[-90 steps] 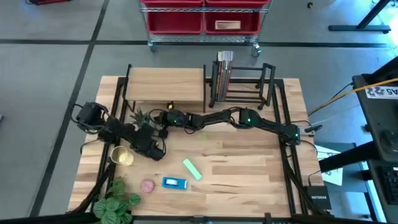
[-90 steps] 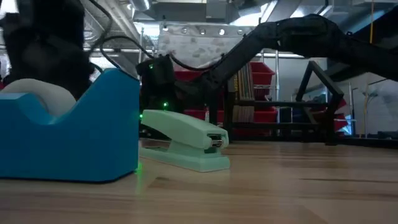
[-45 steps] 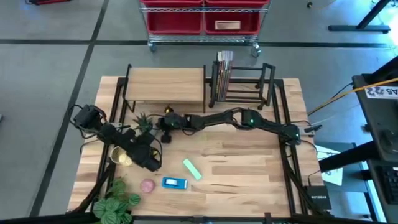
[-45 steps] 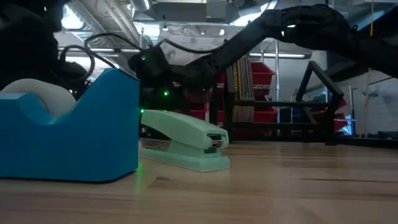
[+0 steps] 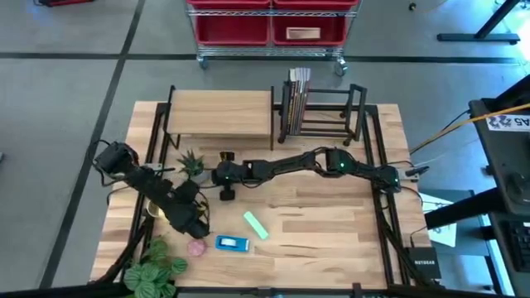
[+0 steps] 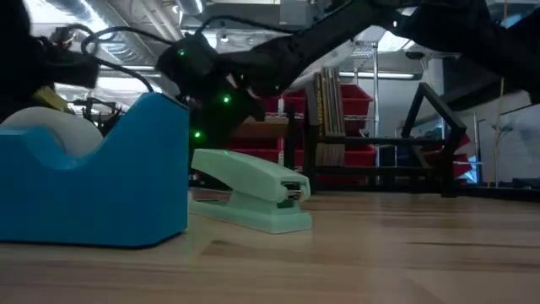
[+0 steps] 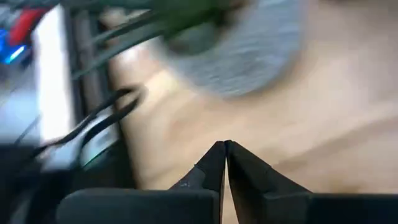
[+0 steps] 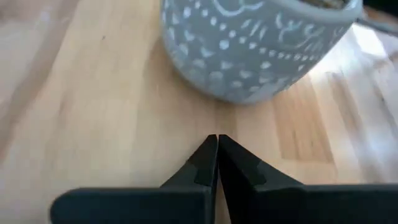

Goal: Stock shelves
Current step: Remove the gray plotted plant from under the shelf

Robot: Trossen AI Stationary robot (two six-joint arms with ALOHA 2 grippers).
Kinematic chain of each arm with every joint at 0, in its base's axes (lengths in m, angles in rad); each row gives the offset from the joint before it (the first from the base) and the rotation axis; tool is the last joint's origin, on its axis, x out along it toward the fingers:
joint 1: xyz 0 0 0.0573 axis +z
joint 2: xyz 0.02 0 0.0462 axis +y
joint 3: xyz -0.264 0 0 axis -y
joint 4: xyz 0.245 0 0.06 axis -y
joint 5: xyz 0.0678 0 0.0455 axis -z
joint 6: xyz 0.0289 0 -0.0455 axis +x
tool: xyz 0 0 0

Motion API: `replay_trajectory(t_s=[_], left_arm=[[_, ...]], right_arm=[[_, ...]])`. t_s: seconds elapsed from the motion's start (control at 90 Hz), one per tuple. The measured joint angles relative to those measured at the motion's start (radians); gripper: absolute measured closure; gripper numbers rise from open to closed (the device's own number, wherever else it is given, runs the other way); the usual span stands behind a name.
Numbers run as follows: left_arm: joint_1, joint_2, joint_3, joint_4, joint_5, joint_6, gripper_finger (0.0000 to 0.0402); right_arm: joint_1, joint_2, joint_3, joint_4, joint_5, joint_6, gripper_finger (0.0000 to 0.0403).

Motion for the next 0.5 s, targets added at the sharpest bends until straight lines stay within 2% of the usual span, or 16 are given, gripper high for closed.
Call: replay_trajectory(t_s=[0.133, 0.289, 0.378, 0.5], left_arm=[[0.009, -0.007, -0.015, -0.057, 0.063, -0.034, 0.0401], [0.078, -0.039, -0.046, -0.063, 0.136, 0.151, 0.0401], [0.132, -0.064, -0.055, -0.059, 0.137, 0.321, 0.0394], [0.205, -0.096, -0.057, -0.059, 0.137, 0.523, 0.0363]], right_arm=[[-0.017, -0.028, -0.003, -0.039, -0.063, -0.035, 0.0402], [-0.05, -0.042, -0.005, -0.056, -0.147, -0.035, 0.0392], [-0.067, -0.044, -0.005, -0.056, -0.185, -0.017, 0.036], [-0.079, -0.044, -0.005, -0.024, -0.191, -0.004, 0.0289]])
